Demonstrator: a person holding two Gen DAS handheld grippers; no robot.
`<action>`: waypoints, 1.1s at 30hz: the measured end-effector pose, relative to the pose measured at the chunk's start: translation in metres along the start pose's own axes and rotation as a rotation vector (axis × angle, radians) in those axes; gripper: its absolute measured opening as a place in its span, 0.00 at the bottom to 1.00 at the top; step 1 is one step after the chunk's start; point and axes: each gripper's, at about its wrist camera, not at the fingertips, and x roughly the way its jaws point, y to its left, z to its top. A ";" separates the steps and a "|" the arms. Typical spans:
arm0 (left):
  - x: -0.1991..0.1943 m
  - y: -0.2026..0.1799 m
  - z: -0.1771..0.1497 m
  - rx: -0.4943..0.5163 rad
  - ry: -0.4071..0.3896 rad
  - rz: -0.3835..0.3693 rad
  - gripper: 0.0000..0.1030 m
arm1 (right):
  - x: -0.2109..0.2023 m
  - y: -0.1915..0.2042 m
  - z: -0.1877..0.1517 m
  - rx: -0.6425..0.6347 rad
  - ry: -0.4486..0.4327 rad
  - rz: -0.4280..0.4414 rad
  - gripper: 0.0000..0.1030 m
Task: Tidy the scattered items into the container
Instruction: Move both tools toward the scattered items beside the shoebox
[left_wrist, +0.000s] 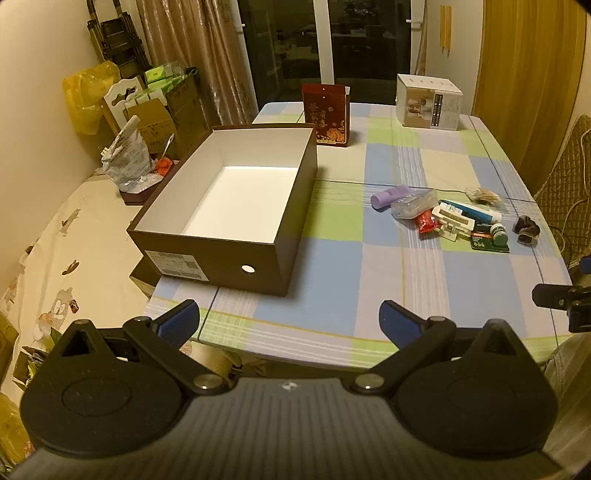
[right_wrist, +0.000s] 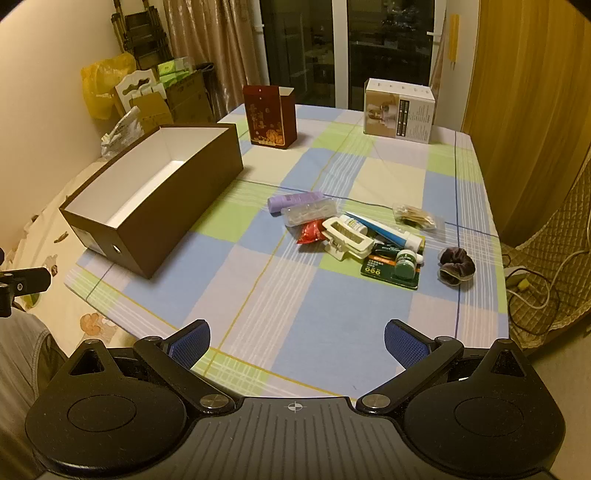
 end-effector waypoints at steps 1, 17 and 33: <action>0.000 0.000 0.000 0.000 0.000 0.000 0.99 | 0.001 0.000 0.000 0.000 0.001 -0.001 1.00; 0.003 0.001 -0.001 -0.003 0.012 -0.007 0.99 | 0.002 0.000 -0.002 -0.005 0.003 0.002 1.00; 0.007 -0.002 0.000 -0.002 0.020 -0.013 0.99 | 0.002 0.000 -0.003 -0.005 0.003 0.003 1.00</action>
